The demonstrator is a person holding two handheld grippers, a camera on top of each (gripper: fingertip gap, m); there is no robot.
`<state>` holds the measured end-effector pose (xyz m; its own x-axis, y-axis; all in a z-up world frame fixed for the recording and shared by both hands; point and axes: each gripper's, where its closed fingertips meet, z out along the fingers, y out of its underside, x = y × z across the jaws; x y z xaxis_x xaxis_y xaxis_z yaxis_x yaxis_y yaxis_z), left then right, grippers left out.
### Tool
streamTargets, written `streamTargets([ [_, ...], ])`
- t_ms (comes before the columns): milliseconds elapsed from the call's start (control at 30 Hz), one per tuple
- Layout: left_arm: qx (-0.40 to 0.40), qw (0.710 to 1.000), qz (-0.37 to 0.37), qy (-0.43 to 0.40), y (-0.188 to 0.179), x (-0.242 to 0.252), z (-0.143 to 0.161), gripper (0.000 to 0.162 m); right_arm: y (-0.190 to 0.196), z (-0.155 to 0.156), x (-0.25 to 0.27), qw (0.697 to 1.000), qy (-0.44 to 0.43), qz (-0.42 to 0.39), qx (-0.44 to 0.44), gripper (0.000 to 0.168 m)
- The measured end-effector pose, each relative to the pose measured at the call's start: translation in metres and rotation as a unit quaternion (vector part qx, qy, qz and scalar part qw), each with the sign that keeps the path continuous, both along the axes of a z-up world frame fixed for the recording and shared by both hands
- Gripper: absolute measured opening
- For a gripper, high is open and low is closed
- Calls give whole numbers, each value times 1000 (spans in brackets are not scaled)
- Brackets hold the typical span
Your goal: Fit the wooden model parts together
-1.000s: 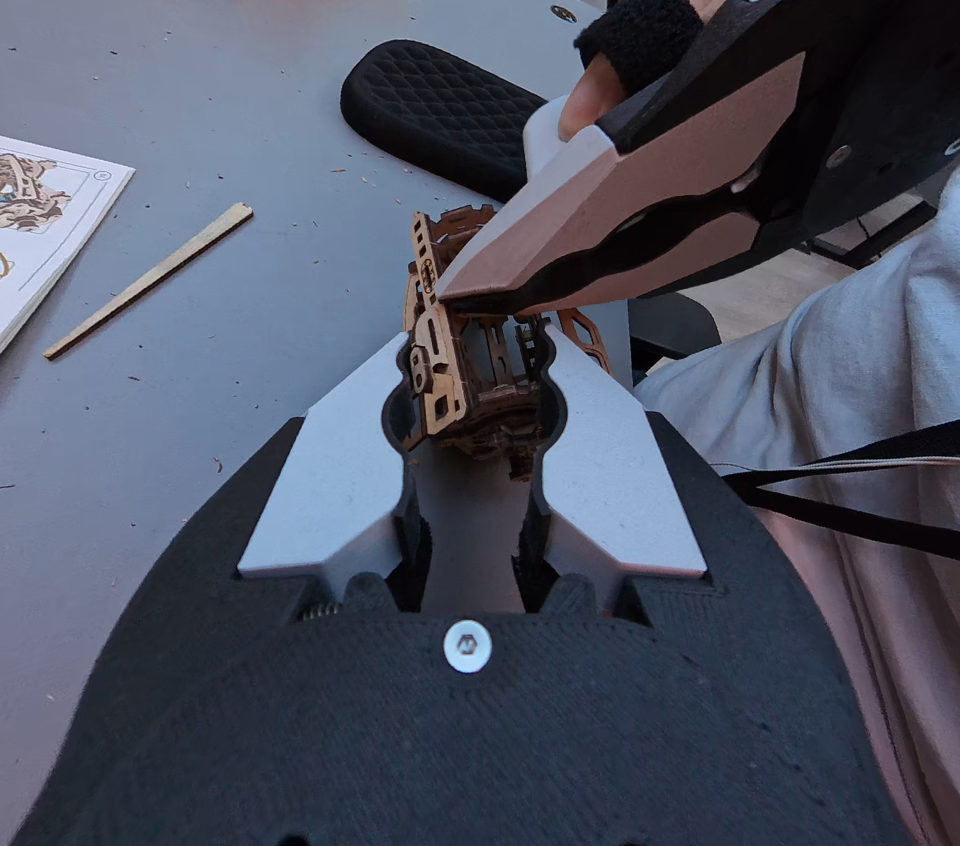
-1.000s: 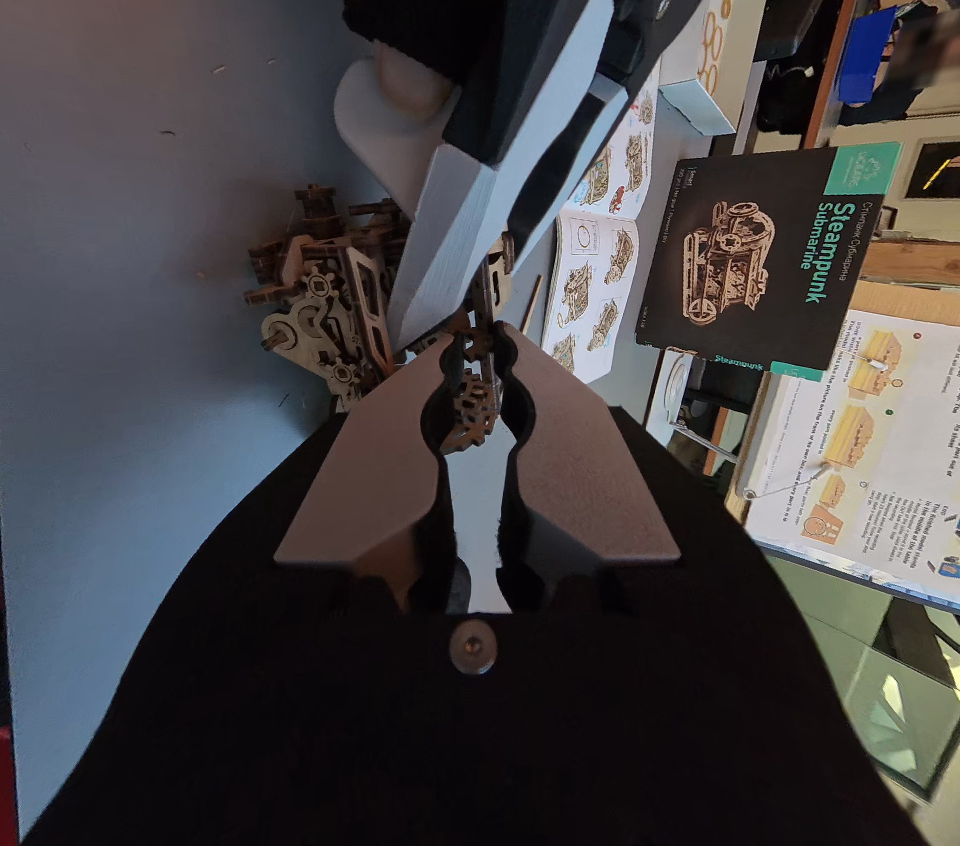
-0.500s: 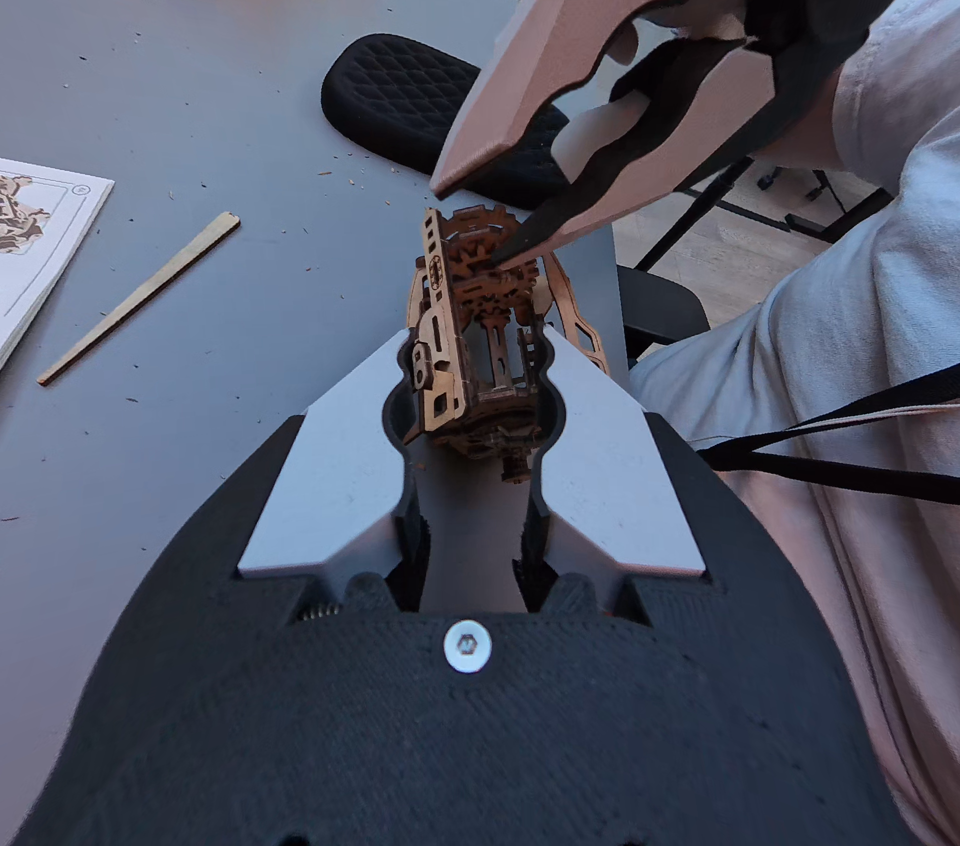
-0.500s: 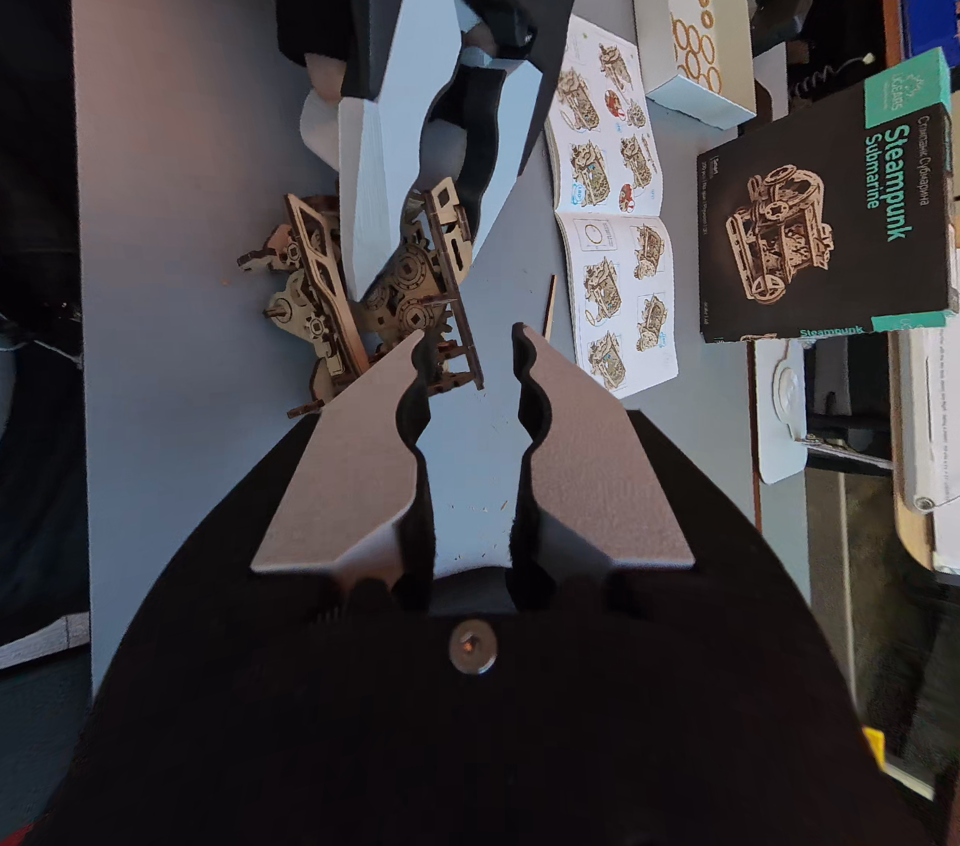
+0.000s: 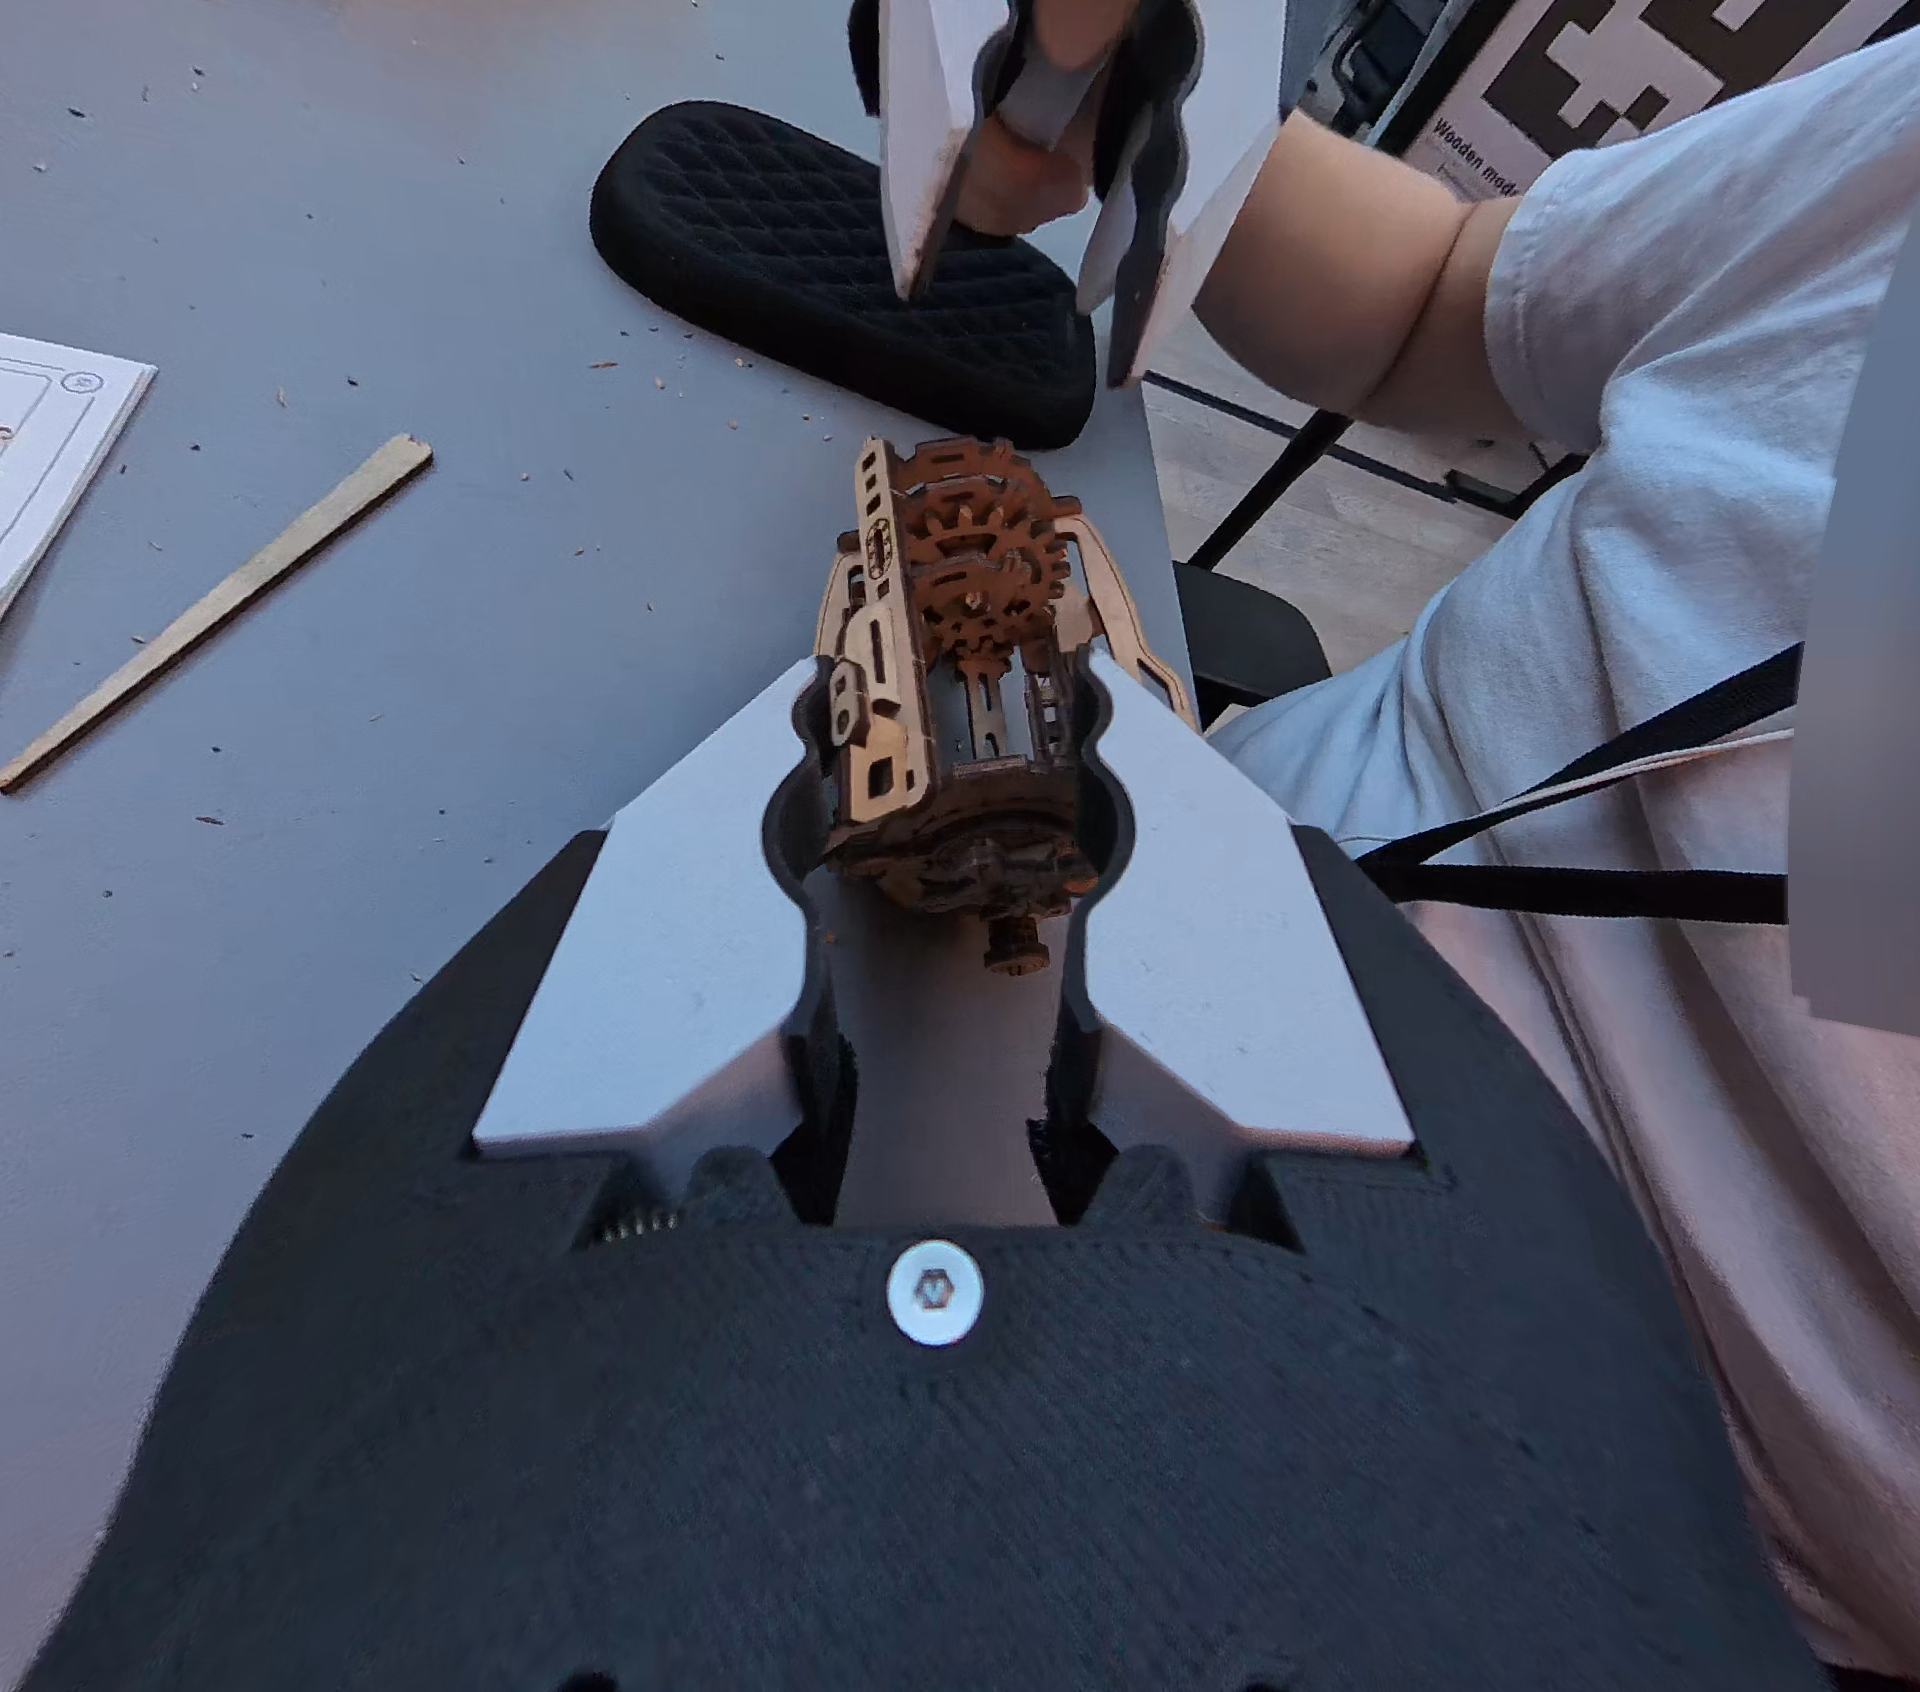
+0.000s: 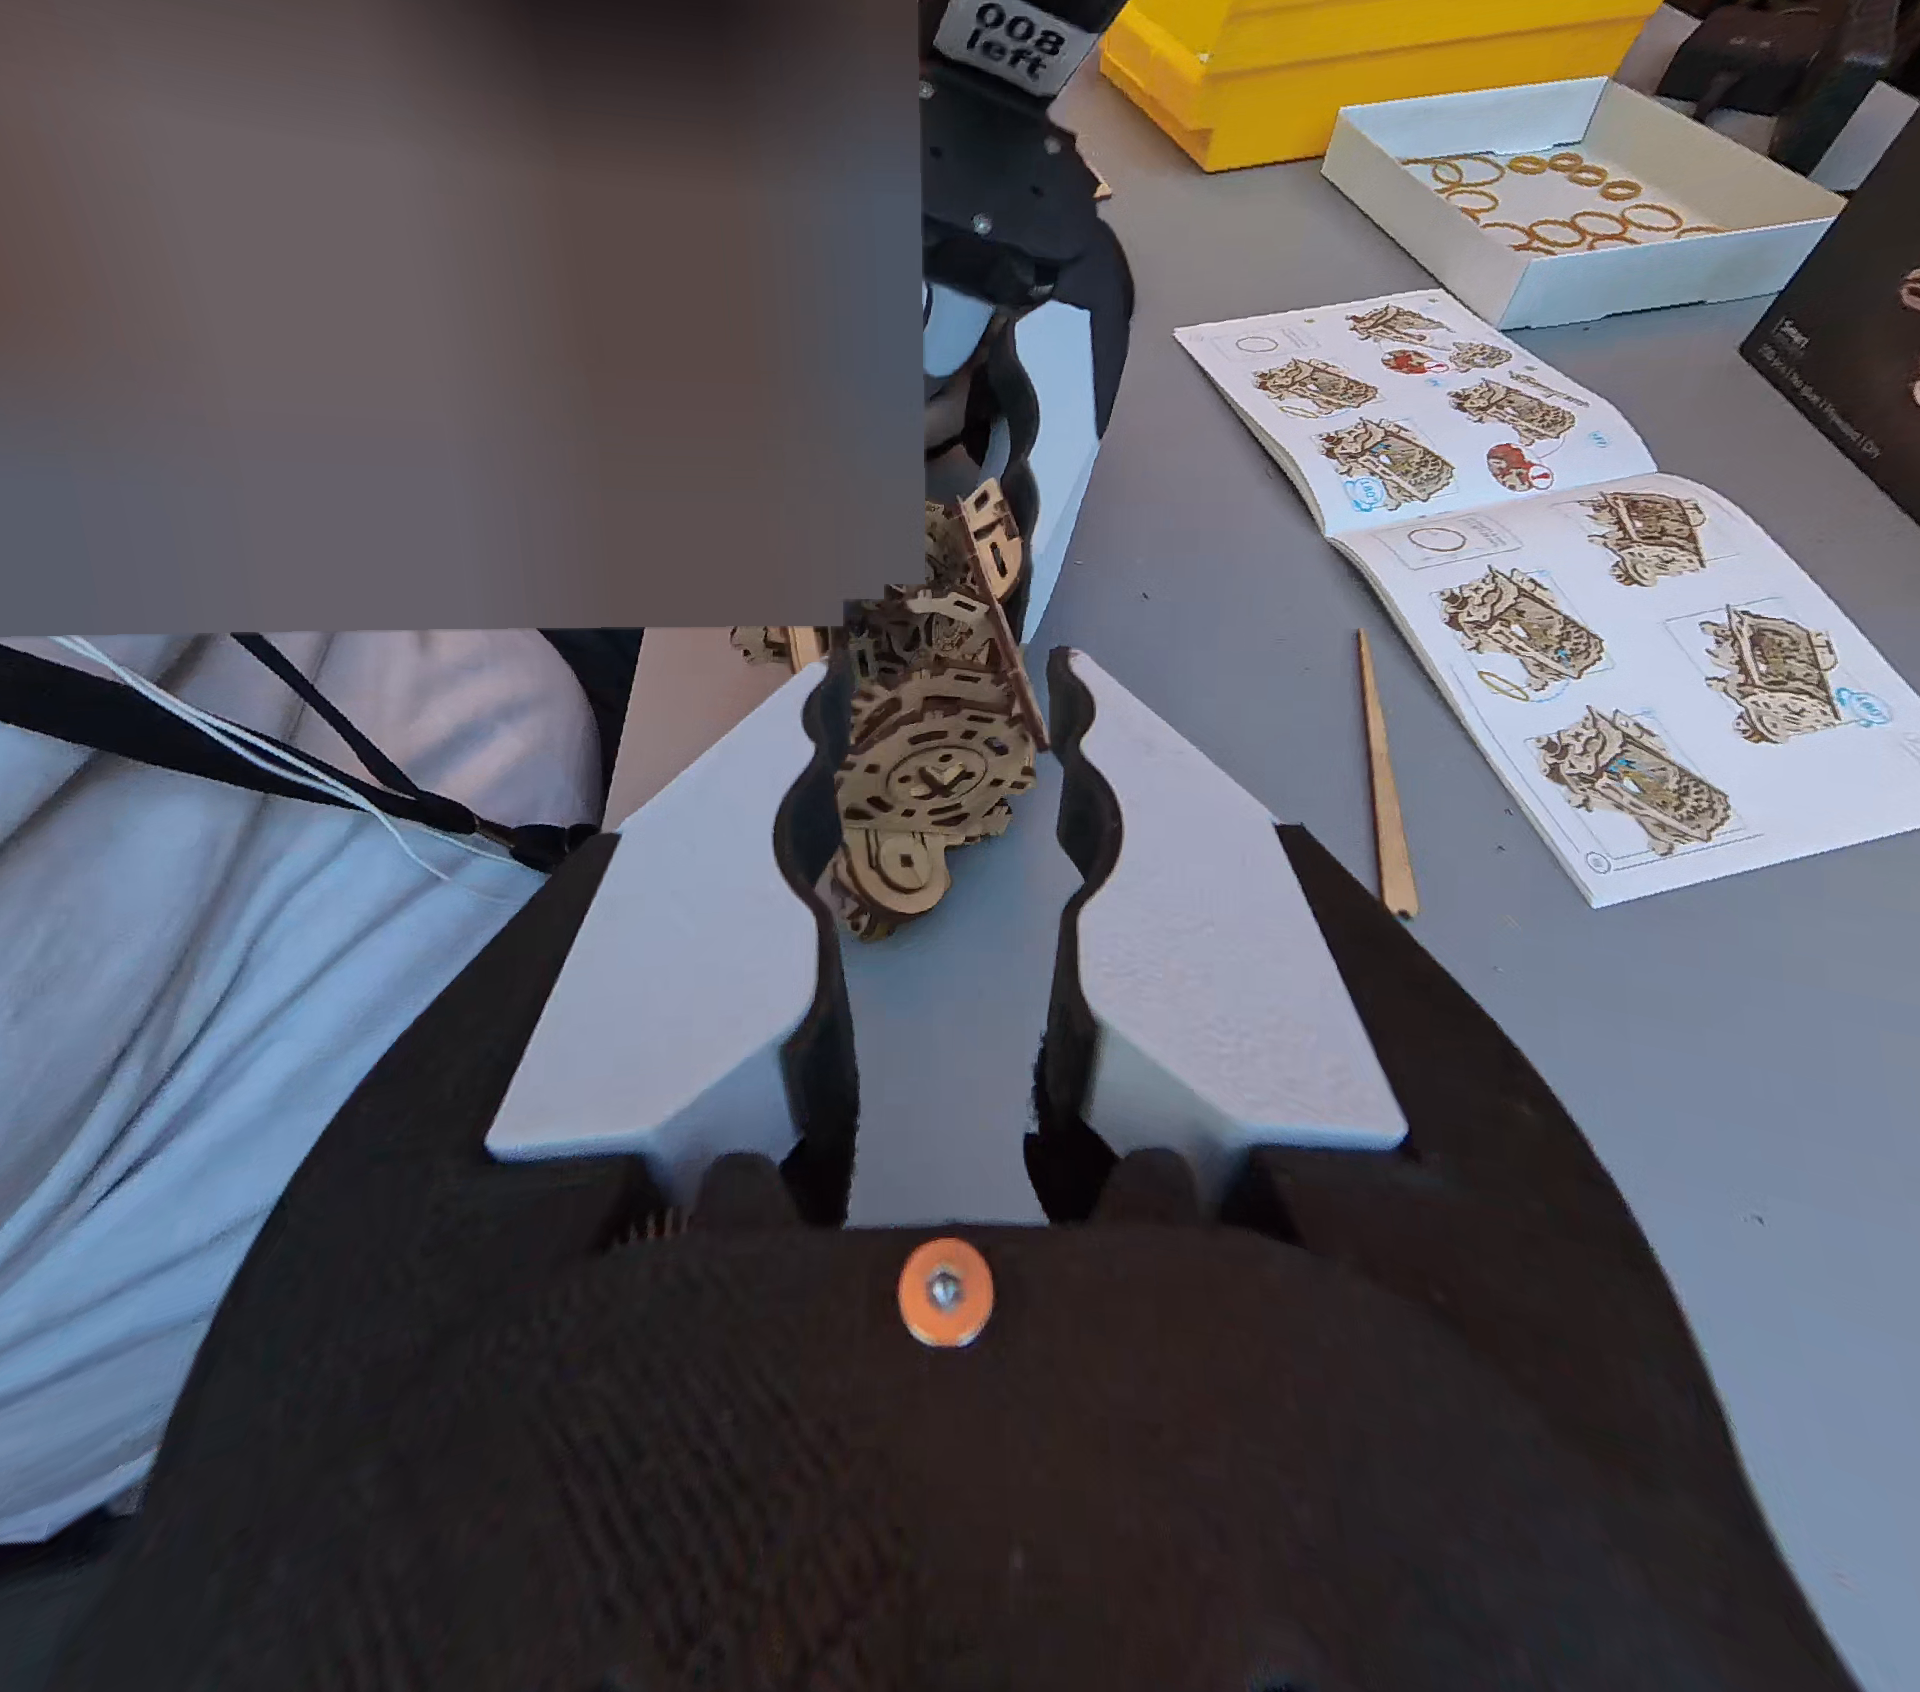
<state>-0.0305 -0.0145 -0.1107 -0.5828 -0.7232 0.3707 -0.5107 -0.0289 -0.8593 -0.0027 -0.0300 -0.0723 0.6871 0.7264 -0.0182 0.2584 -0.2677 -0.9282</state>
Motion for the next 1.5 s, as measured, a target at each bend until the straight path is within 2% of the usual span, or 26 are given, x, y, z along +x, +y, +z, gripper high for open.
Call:
streamTargets([
  [67, -27, 1000, 8, -10, 4, 0, 9, 47, -3, -6, -4, 1000, -9, 11, 5, 41],
  [167, -53, 998, 29, -28, 13, 3, 27, 51, 5, -16, 3, 1000, -6, -19, -18, 43],
  [300, -21, 999, 22, -23, 8, 10, 40, 57, 7, -16, 4, 998, 54, -14, -41, 43],
  [467, 16, 999, 2, 46, -1, 27, 34, 50, 9, -26, 2, 996, 68, -15, -64, 45],
  [633, -17, 992, -42, 116, 2, 37, 31, 47, 11, -20, 4, 993, 95, -23, -64, 47],
  [733, -59, 980, -78, 175, 0, 35, 25, 37, 9, -24, 2, 994, 84, -12, -66, 46],
  [900, -62, 967, -108, 223, -4, 30, 10, 30, 11, -27, 0, 993, 84, -9, -85, 40],
  [967, -69, 964, -121, 227, -6, 29, 10, 21, 11, -27, 0, 992, 90, -4, -91, 37],
  [1500, -48, 973, -129, 184, -5, 27, 9, 16, 11, -26, -3, 995, 70, 8, -67, 34],
])
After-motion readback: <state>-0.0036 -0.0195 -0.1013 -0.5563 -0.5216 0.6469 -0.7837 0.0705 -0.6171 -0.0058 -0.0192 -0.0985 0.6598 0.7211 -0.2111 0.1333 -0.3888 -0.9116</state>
